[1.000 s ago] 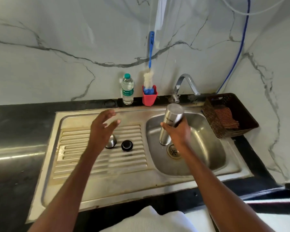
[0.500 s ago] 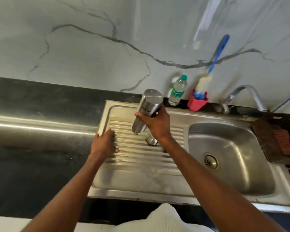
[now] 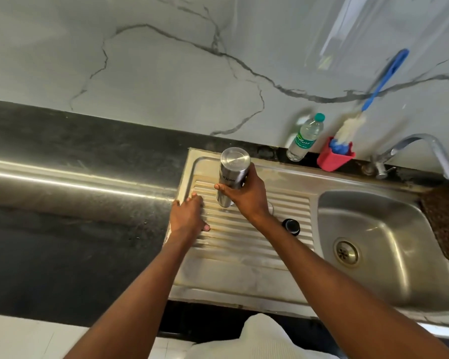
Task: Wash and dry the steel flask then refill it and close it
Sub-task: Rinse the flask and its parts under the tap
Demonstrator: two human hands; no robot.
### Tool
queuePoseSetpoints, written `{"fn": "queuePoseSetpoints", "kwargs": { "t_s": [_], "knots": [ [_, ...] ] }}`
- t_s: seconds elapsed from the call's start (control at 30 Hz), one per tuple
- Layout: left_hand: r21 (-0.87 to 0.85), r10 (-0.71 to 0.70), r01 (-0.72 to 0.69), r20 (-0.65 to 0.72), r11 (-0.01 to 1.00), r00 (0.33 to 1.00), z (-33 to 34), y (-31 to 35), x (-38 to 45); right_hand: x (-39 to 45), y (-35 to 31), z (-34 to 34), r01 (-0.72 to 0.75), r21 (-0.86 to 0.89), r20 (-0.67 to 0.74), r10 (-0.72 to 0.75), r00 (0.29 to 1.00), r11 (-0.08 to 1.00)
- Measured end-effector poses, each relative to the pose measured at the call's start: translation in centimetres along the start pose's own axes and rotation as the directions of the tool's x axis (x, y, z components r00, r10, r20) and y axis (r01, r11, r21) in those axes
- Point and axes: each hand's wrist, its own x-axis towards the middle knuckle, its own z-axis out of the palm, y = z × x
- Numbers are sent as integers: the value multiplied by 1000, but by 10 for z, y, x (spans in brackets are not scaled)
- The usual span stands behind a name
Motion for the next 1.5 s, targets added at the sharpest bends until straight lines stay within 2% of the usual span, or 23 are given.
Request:
{"fn": "queuePoseSetpoints", "kwargs": {
  "t_s": [0.47,0.6,0.7,0.77,0.87,0.97,1.03,1.1,1.17,1.23,1.33,1.43,1.5],
  "knots": [
    [80,42,-42,6,996,999,1,-3,0,-8,7,-3,15,-35,41,-13,999,999],
    [25,56,-56,-2,998,998,6,-6,-1,-17,12,-17,-7,-83,65,13,998,996],
    [21,149,-148,-156,989,976,16,0,-19,-29,25,-45,-14,-186,-25,9,1000,982],
    [14,249,-254,-244,967,937,25,13,-37,-32,40,-68,25,-342,-47,-44,998,939],
    [31,371,-371,-166,928,914,46,44,-53,-27,61,-91,57,-619,85,-5,996,784],
    [80,369,-365,-48,928,928,64,73,-54,-20,73,-89,144,-766,296,145,944,626],
    [140,334,-327,-25,934,942,70,85,-58,-16,80,-83,247,-790,401,168,901,560],
    [153,287,-276,-56,949,956,71,91,-62,-12,84,-79,309,-776,461,159,873,550],
    [154,270,-257,-76,954,960,70,94,-64,-11,83,-80,309,-734,458,104,883,605],
    [131,239,-228,-75,965,968,68,93,-61,-11,83,-83,290,-699,407,31,913,654],
    [25,192,-190,-66,981,979,66,101,-59,-12,84,-102,194,-607,247,-49,968,770],
    [-88,191,-202,-122,975,974,64,123,-55,-14,85,-138,-12,-240,32,20,999,971],
    [-182,206,-234,-164,955,965,65,148,-50,-18,93,-168,-89,-7,-108,88,990,996]
  ]
}}
